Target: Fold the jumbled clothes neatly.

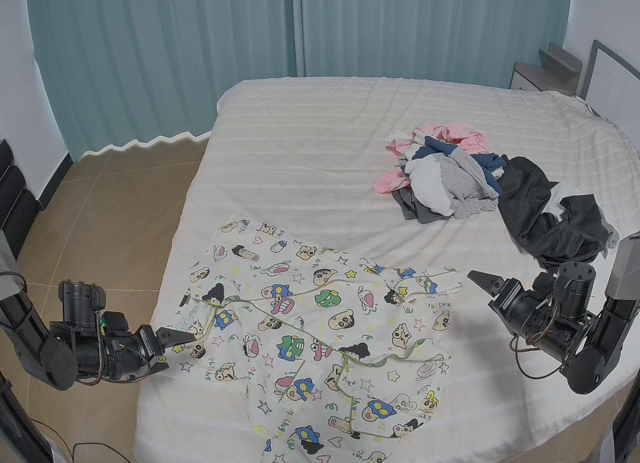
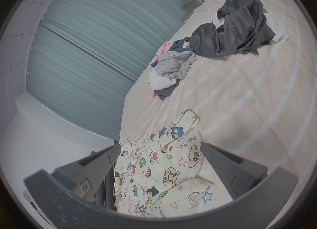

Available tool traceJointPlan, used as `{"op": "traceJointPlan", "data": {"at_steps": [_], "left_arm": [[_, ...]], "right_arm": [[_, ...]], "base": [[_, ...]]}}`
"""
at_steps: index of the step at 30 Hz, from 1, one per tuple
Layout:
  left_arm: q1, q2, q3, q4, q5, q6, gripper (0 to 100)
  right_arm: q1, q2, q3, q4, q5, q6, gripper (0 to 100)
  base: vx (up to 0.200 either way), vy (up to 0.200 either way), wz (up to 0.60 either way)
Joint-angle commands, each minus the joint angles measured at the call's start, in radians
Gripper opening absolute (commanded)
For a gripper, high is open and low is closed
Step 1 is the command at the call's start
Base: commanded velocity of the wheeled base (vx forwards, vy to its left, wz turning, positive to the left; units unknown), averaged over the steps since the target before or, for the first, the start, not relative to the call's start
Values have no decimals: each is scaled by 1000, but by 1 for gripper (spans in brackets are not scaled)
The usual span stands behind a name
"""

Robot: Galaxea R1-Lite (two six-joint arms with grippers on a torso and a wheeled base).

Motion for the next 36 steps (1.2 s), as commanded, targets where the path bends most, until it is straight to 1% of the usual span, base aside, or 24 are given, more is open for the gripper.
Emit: {"op": "traceJointPlan", "data": {"at_steps": [1,2,3,4,5,6,7,10,14,15,16,17,21,22,24,25,36], "left_arm": [[-65,-47,-40,1,-6,-356,100],[-65,-39,-54,-1,11,-382,100],[-65,-39,-54,-1,11,-382,100],[-68,-1,-86,-2,80,-414,100],[-70,21,-95,-5,111,-417,100],[-70,21,-95,-5,111,-417,100],[-83,68,-104,-25,159,-419,100],[-116,110,-104,-56,208,-423,100],[-162,170,-115,-93,304,-440,100],[-163,171,-115,-94,307,-440,100],[-177,191,-115,-119,346,-451,100],[-183,196,-113,-130,363,-457,100],[-194,208,-110,-140,393,-457,100],[-197,223,-117,-143,429,-459,100],[-198,226,-118,-143,439,-459,100],[-200,237,-124,-143,459,-459,100],[-209,280,-158,-143,550,-462,100]], "right_arm": [[1,18,2,-1,-1,0,100],[1,16,2,-1,-1,-2,100],[1,16,2,-1,-1,-2,100],[1,16,2,-1,-1,-2,100],[1,16,2,-1,-1,-2,100],[1,16,2,-1,-1,-2,100],[1,16,2,-1,-1,-2,100],[1,15,2,-1,-1,-2,100],[3,15,2,-1,-3,-3,100],[3,15,2,-1,-3,-3,100],[3,15,4,-1,-3,-3,100],[3,13,6,-1,-4,-3,100],[1,13,6,-1,-4,-3,100],[3,15,6,-1,-4,-3,100],[3,15,6,-1,-6,-3,100],[3,13,6,-1,-6,-3,100],[3,12,9,-3,-7,-3,100]], "base": [[0,0,0],[0,0,0],[0,0,0],[0,0,0],[0,0,0],[0,0,0],[0,0,0],[0,0,0],[0,0,0],[0,0,0],[0,0,0],[0,0,0],[0,0,0],[0,0,0],[0,0,0],[0,0,0],[0,0,0]]}}
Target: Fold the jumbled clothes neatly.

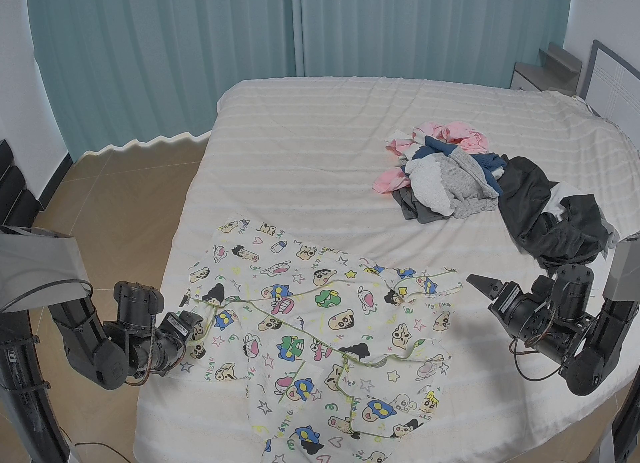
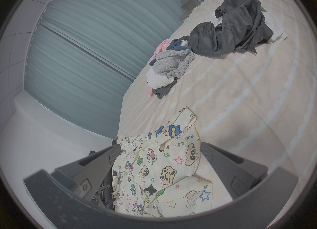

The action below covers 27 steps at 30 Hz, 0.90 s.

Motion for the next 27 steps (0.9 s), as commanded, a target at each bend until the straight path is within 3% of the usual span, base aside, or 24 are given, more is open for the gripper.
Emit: {"op": "traceJointPlan", "data": {"at_steps": [1,13,14,27], "left_arm": [[-3,28,-12,0,8,-1,100],[-9,39,-26,0,21,1,100],[-9,45,-29,0,28,1,0],[-14,48,-26,0,37,1,0]], "right_arm": [[0,0,1,-1,1,0,100],[0,-3,1,-1,1,-1,100],[0,-5,3,-1,-1,-1,100],[0,-5,3,-13,-2,-1,100]], "base": [[0,0,0],[0,0,0],[0,0,0],[0,0,0]]}}
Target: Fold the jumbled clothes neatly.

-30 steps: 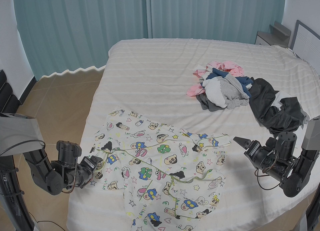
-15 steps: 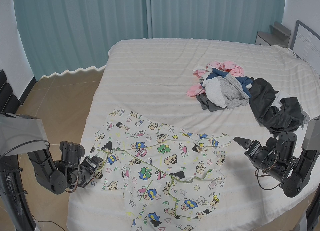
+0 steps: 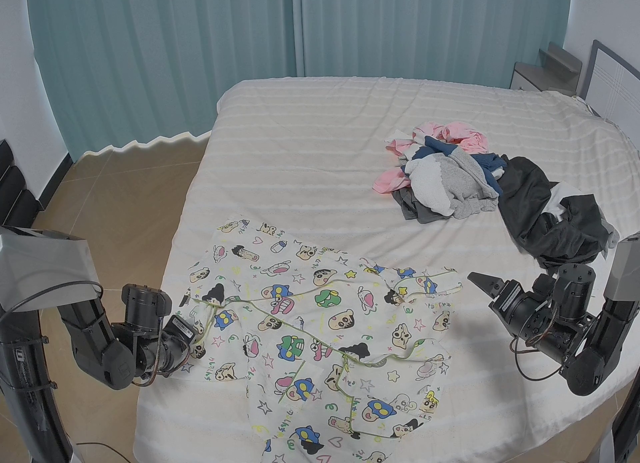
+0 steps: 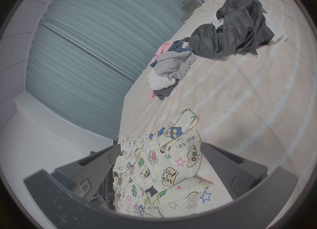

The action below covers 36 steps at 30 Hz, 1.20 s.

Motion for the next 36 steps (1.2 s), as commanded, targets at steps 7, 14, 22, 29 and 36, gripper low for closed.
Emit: {"op": "traceJointPlan", "data": {"at_steps": [7,14,22,29,36], "left_arm": [[5,-35,6,-18,62,9,0],[8,-124,-9,-46,65,106,0],[54,-107,-129,-48,106,219,0],[99,-21,-258,-46,134,310,0],[114,97,-330,-45,157,374,0]], "right_arm": [[0,1,0,-1,0,0,100],[0,1,0,-1,0,0,100],[0,1,0,-1,0,0,100],[0,1,0,-1,0,0,100],[0,3,0,-1,0,0,100]], "base": [[0,0,0],[0,0,0],[0,0,0],[0,0,0],[0,0,0]]}}
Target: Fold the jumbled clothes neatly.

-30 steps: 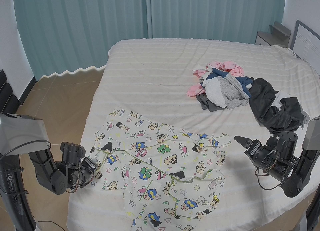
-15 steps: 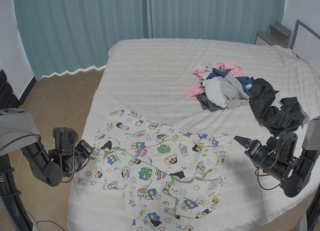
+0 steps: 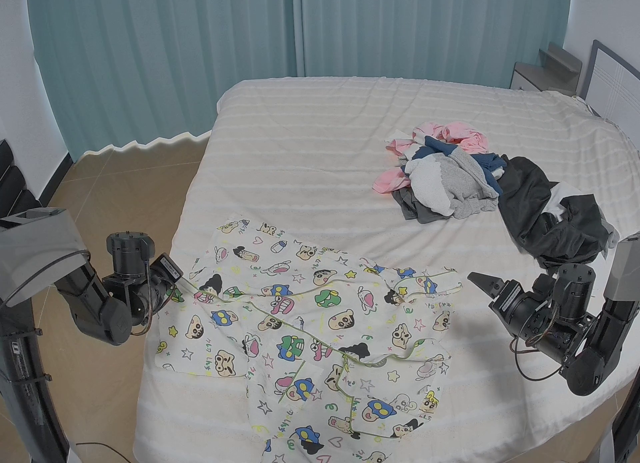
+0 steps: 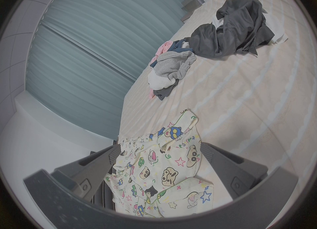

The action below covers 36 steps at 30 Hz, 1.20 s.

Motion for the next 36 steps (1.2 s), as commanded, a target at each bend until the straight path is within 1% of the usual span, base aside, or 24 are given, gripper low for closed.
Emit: {"op": "traceJointPlan", "data": {"at_steps": [1,5,9,13,14,18,19,22,24,25,26,27,30,32,35,36], "left_arm": [[16,111,-63,1,13,20,0],[20,137,-84,6,13,21,0],[42,134,-93,21,14,26,0],[59,132,-90,35,13,61,0],[62,131,-90,35,13,64,100],[63,118,-69,40,11,66,100],[63,92,-31,44,7,76,100],[63,39,17,74,5,101,100],[65,6,37,83,1,99,100],[76,-53,75,103,-22,99,100],[76,-53,75,103,-22,99,100],[83,-130,131,139,-75,95,100],[83,-239,224,202,-144,73,100],[77,-305,304,239,-194,30,100],[77,-328,410,244,-269,-7,100],[77,-328,410,244,-269,-7,100]], "right_arm": [[0,2,0,0,0,0,100],[0,5,0,0,0,0,100],[-1,5,0,0,0,0,100],[0,7,0,0,0,0,100],[0,7,0,0,0,0,100],[-1,7,0,0,0,2,100],[-3,7,0,0,0,2,100],[-1,7,0,0,0,2,100],[-3,7,0,0,0,2,100],[-3,7,0,0,0,2,100],[-3,7,0,0,0,2,100],[-3,7,0,0,0,2,100],[-3,7,0,0,0,2,100],[-3,7,0,0,0,2,100],[-3,7,0,0,0,2,100],[-3,7,0,0,0,2,100]], "base": [[0,0,0],[0,0,0],[0,0,0],[0,0,0],[0,0,0],[0,0,0],[0,0,0],[0,0,0],[0,0,0],[0,0,0],[0,0,0],[0,0,0],[0,0,0],[0,0,0],[0,0,0],[0,0,0]]}}
